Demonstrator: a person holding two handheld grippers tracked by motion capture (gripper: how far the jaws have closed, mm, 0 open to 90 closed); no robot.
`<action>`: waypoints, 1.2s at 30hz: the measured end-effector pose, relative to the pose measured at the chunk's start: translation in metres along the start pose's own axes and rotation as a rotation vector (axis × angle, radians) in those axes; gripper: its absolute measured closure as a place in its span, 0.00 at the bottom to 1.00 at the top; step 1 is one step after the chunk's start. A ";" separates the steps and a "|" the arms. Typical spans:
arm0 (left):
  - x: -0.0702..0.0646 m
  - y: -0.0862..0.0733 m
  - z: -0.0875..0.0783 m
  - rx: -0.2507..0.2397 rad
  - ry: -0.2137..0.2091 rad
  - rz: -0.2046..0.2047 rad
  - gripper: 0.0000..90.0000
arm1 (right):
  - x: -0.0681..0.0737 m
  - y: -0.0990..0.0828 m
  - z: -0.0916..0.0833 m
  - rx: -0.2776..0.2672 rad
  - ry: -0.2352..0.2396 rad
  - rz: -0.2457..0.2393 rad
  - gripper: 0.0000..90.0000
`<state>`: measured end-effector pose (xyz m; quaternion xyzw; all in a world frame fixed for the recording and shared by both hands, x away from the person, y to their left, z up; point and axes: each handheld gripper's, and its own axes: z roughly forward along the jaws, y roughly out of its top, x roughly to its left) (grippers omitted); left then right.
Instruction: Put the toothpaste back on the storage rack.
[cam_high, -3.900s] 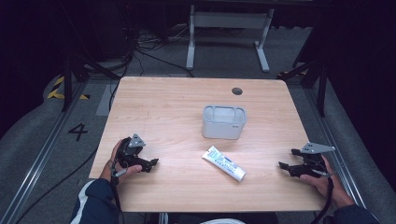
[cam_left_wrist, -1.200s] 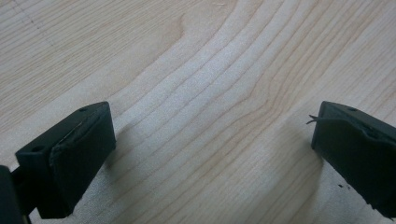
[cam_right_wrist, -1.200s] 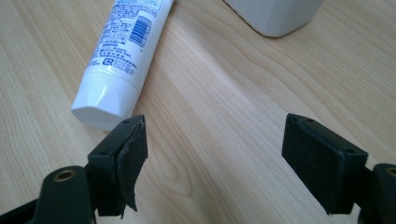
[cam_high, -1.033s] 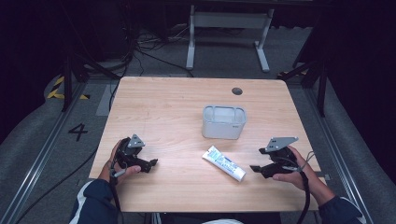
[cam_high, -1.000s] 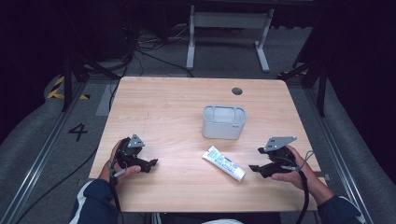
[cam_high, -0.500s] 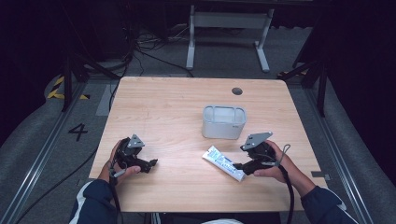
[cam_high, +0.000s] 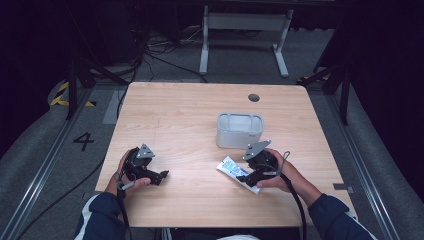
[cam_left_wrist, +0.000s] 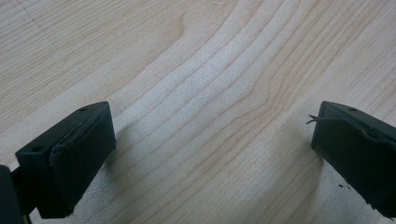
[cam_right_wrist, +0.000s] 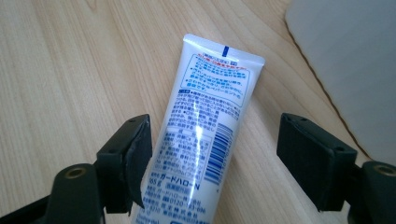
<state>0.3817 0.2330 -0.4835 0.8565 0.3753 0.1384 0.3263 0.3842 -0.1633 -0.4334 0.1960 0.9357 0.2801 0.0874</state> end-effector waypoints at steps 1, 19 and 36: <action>0.000 0.000 0.000 0.000 0.000 -0.001 0.00 | 0.000 0.002 0.003 0.007 0.004 0.001 0.30; 0.000 0.000 0.000 0.001 0.000 0.000 0.00 | -0.001 0.016 0.037 0.132 0.026 0.027 0.31; 0.000 0.000 0.000 0.001 -0.002 -0.003 0.00 | -0.003 0.022 0.039 0.158 0.044 0.026 0.42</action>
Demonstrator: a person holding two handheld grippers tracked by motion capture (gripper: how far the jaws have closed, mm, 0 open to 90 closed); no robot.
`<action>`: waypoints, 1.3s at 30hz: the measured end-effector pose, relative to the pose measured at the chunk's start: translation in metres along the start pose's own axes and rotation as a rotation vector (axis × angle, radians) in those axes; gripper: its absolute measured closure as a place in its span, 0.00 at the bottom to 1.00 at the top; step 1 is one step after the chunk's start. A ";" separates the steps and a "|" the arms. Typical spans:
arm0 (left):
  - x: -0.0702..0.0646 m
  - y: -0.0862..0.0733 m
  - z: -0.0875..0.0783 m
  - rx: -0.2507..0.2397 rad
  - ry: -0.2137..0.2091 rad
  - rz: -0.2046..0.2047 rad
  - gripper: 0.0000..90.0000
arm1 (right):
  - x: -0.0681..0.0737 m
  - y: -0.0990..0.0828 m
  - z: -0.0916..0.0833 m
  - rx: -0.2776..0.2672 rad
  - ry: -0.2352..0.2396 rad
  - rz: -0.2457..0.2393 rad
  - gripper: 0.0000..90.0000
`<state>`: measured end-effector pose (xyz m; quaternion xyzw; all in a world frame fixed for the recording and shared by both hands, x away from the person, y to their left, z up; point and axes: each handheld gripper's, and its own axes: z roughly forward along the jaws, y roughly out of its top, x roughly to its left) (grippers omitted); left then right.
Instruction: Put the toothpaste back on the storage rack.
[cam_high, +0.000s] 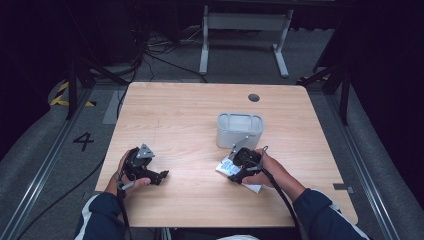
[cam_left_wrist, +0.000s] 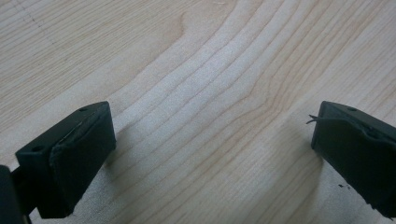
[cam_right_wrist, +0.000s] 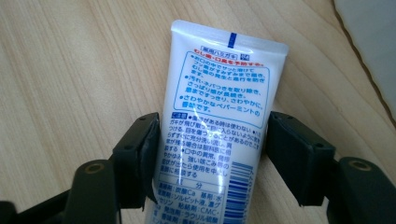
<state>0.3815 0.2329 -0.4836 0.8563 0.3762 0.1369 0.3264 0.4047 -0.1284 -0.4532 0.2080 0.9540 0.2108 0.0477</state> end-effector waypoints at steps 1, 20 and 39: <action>0.000 0.000 0.000 0.001 -0.001 -0.001 0.00 | 0.000 0.001 0.000 0.001 0.000 -0.001 0.43; 0.000 0.000 0.000 0.002 0.000 -0.001 0.00 | -0.001 0.012 0.005 0.017 0.002 -0.007 0.40; 0.000 0.000 0.000 0.000 0.000 -0.001 0.00 | 0.002 0.012 0.003 0.003 0.011 -0.030 0.55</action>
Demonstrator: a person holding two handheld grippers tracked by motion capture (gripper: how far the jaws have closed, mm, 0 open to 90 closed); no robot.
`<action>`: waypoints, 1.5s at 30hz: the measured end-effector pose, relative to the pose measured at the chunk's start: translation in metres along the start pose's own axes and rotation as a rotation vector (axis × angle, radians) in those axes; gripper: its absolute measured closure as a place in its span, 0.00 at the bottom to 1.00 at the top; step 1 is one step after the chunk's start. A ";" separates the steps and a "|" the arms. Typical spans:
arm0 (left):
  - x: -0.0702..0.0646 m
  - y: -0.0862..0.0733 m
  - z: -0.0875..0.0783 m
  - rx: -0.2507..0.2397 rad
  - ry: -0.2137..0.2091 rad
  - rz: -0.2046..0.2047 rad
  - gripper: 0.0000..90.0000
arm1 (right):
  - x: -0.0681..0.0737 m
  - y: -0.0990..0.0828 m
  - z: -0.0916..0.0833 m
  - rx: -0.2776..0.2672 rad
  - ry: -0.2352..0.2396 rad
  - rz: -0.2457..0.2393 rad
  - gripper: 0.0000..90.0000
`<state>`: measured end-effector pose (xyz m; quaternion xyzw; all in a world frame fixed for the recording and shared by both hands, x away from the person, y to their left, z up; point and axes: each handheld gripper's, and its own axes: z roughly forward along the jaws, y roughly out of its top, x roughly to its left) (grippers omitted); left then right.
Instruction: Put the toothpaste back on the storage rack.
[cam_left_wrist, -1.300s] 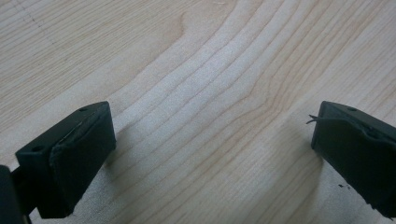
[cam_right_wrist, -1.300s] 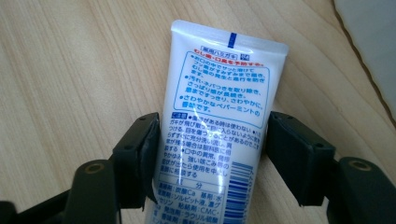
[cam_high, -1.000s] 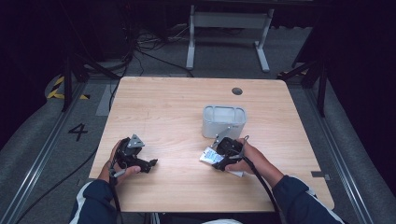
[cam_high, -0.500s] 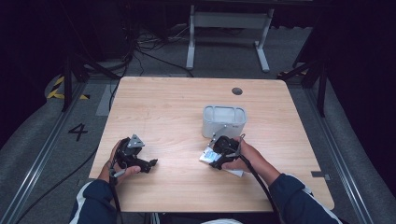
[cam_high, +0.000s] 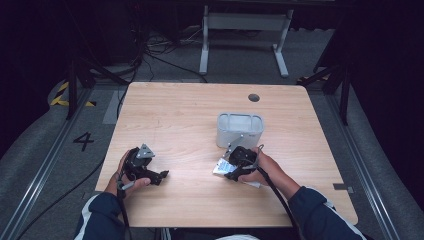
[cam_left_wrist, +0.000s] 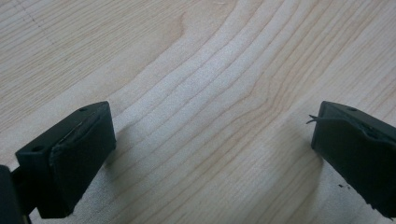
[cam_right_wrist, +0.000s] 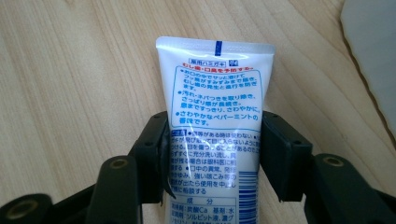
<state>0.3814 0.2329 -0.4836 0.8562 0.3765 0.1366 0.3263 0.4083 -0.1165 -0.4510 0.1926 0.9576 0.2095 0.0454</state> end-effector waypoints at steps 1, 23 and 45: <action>0.000 0.000 0.000 0.000 0.000 0.001 0.00 | 0.000 0.000 0.000 -0.001 0.000 -0.004 0.56; 0.000 0.000 0.000 -0.001 0.002 0.003 0.00 | 0.001 -0.006 -0.017 -0.039 0.010 -0.024 0.71; 0.000 0.000 0.000 0.000 0.000 0.001 0.00 | -0.005 -0.023 -0.058 -0.182 0.015 -0.011 0.73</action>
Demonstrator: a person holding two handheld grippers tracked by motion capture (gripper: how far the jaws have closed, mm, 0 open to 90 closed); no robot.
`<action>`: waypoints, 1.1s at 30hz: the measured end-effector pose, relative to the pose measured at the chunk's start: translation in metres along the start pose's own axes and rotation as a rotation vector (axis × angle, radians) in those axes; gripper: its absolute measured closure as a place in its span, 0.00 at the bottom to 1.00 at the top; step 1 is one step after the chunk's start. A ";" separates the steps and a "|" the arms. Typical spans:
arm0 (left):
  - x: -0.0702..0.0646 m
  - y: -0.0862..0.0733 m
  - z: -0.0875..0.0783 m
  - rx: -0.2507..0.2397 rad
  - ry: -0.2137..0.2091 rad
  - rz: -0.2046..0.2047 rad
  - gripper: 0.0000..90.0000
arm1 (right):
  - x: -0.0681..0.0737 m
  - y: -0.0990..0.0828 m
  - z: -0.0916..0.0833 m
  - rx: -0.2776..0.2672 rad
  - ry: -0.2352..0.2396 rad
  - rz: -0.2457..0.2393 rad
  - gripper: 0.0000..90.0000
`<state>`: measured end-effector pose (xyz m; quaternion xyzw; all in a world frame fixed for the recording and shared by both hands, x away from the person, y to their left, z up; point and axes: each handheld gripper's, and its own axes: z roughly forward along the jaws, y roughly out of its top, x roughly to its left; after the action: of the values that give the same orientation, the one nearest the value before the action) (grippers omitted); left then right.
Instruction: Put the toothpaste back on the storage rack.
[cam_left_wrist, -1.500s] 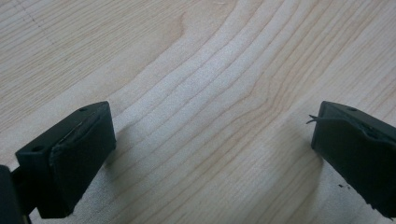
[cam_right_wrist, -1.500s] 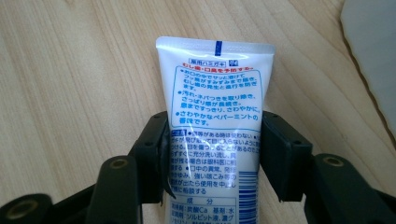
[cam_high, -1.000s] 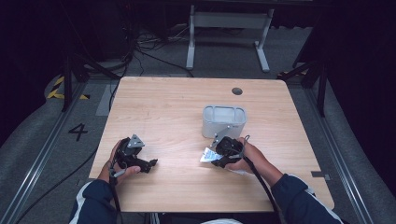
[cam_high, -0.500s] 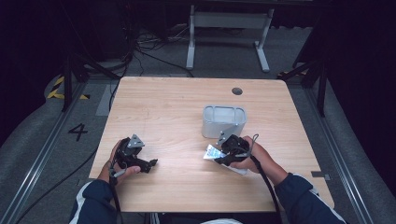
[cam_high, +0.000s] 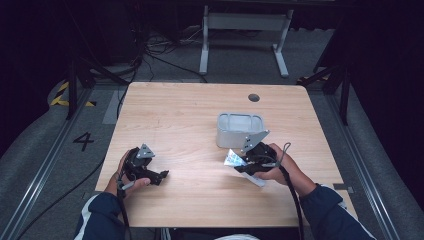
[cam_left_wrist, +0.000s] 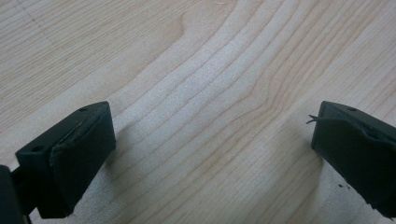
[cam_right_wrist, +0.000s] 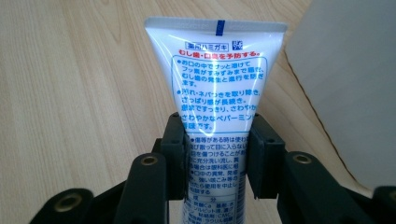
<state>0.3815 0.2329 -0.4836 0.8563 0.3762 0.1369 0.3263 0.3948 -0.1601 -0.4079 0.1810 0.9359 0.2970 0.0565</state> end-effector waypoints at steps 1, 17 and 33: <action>0.000 0.000 0.000 0.000 0.000 -0.001 0.00 | 0.000 0.000 -0.002 -0.007 -0.004 0.001 0.73; 0.000 0.000 0.000 0.000 0.000 0.001 0.00 | -0.005 -0.003 -0.032 -0.123 -0.019 0.017 0.73; 0.000 0.000 0.000 0.002 0.000 -0.001 0.00 | -0.006 -0.004 -0.057 -0.223 -0.038 0.015 0.73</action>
<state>0.3814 0.2329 -0.4835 0.8564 0.3767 0.1367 0.3255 0.3867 -0.1961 -0.3635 0.1863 0.8944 0.3962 0.0915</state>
